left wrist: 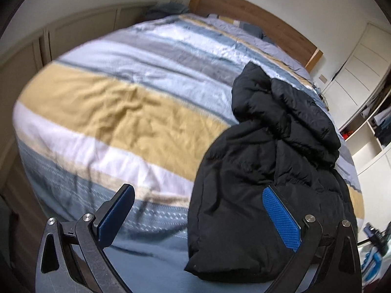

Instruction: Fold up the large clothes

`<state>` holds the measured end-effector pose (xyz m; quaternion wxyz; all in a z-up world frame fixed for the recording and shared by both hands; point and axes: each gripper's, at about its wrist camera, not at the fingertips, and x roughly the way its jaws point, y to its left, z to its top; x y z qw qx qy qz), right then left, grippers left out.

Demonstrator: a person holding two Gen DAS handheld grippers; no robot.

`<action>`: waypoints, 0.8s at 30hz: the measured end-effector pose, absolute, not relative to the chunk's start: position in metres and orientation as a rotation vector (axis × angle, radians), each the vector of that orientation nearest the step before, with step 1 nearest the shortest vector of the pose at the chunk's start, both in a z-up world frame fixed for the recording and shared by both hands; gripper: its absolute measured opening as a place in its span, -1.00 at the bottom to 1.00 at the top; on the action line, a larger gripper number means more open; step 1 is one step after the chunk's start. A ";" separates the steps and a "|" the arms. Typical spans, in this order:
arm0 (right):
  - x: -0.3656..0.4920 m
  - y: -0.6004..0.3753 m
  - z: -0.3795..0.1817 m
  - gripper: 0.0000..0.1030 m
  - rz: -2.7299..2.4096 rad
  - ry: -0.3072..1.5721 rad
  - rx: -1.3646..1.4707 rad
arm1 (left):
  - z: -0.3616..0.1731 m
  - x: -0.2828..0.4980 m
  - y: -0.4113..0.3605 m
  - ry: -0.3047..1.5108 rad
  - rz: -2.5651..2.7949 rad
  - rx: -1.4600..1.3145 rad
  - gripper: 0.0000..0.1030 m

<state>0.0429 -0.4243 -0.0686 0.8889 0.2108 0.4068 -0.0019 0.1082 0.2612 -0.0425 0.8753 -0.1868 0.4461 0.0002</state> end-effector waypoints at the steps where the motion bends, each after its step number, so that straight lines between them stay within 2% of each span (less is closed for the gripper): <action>1: 0.045 -0.424 -0.073 0.35 0.000 0.857 0.443 | -0.050 0.112 0.259 0.952 -0.011 -0.407 0.99; 13: 0.074 -0.435 -0.121 0.37 0.091 0.972 0.555 | -0.125 0.135 0.235 1.123 -0.095 -0.567 0.99; 24: 0.079 -0.432 -0.163 0.42 0.289 1.063 0.722 | -0.133 0.124 0.233 1.147 -0.180 -0.690 0.99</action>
